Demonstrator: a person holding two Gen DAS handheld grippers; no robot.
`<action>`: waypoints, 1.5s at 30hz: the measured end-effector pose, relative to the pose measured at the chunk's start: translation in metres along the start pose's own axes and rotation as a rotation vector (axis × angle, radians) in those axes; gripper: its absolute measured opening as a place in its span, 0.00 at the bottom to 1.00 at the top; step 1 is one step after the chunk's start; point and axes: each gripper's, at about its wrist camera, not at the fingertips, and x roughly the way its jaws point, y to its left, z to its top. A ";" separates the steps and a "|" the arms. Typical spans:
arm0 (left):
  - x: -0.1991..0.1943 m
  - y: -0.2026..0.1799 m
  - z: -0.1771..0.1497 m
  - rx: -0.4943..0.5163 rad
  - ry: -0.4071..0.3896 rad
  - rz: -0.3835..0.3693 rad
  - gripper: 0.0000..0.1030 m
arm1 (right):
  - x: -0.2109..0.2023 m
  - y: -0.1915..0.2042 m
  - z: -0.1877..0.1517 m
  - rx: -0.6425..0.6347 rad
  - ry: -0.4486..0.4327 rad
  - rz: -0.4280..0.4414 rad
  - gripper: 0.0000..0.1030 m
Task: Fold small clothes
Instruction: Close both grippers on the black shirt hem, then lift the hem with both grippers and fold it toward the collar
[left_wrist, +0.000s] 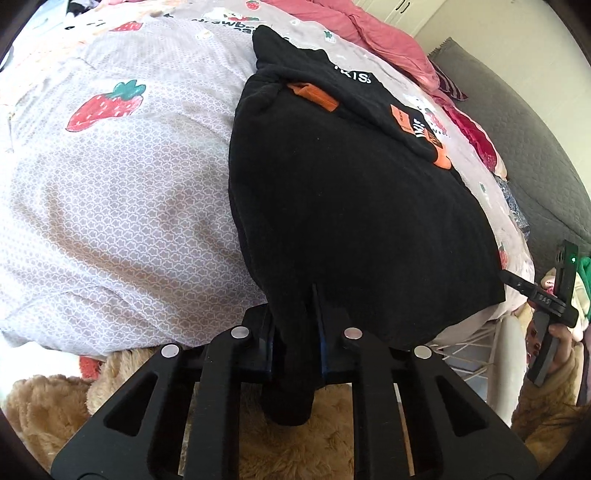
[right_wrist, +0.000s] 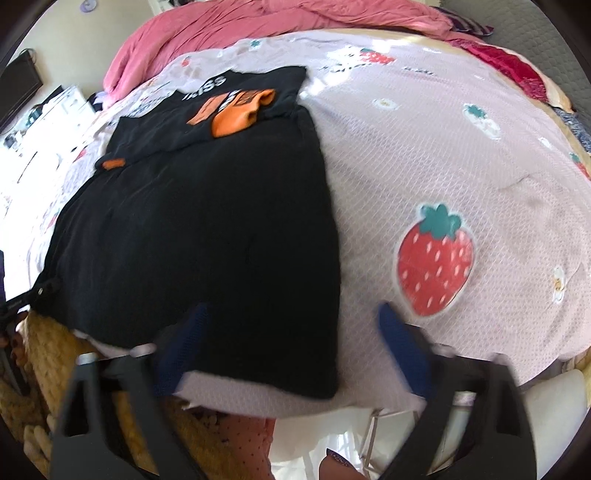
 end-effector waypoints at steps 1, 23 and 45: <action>0.000 0.001 0.000 -0.006 0.002 -0.005 0.09 | 0.001 0.001 -0.003 -0.006 0.017 0.007 0.61; -0.044 0.005 0.028 -0.017 -0.128 -0.067 0.02 | -0.060 -0.015 0.030 0.030 -0.203 0.210 0.08; -0.069 -0.004 0.132 -0.079 -0.362 -0.146 0.02 | -0.080 -0.012 0.134 0.095 -0.543 0.194 0.08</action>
